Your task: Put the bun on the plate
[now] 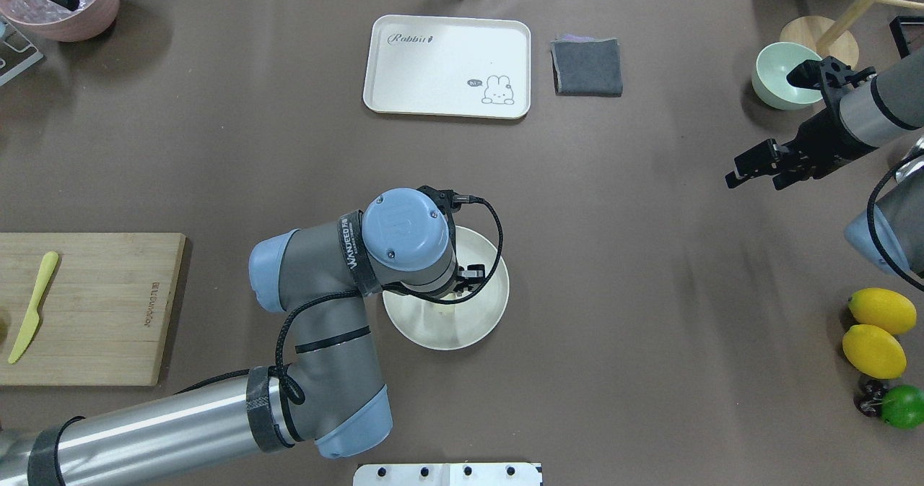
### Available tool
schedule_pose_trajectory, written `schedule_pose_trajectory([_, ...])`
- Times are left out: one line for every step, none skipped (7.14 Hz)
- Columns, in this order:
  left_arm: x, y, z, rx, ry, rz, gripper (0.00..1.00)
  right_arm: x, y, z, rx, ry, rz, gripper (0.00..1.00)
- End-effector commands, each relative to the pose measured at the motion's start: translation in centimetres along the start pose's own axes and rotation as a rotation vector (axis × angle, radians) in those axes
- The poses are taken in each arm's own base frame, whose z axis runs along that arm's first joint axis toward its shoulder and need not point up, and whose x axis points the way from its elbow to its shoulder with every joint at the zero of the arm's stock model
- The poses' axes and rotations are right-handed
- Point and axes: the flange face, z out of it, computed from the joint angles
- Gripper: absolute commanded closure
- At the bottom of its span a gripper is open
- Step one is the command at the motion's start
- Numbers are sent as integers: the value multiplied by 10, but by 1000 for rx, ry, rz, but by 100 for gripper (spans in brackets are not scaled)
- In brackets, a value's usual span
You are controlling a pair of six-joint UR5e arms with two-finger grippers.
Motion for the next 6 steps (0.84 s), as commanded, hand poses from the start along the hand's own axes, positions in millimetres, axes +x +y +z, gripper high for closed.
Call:
schedule_pose_trajectory([-7, -16, -9, 16, 4, -6, 2, 3, -2, -3, 6, 1, 5, 0])
schedule_pose_trajectory([-35, -54, -46, 21, 25, 13, 2, 14, -7, -9, 10, 13, 29, 0])
schedule_pose_trajectory([-92, -79, -69, -20, 18, 34, 2, 30, -14, -28, 26, 35, -5, 0])
schedule_pose_trajectory([-155, -101, -92, -10, -7, 104, 2, 56, -23, -49, 15, 80, -18, 0])
schedule_pose_trajectory([-227, -132, -109, 4, -44, 177, 2, 81, -28, -65, -5, 131, -55, 0])
schedule_pose_trajectory([-311, -158, -122, -32, -66, 222, 2, 111, -30, -88, -20, 178, -83, 0])
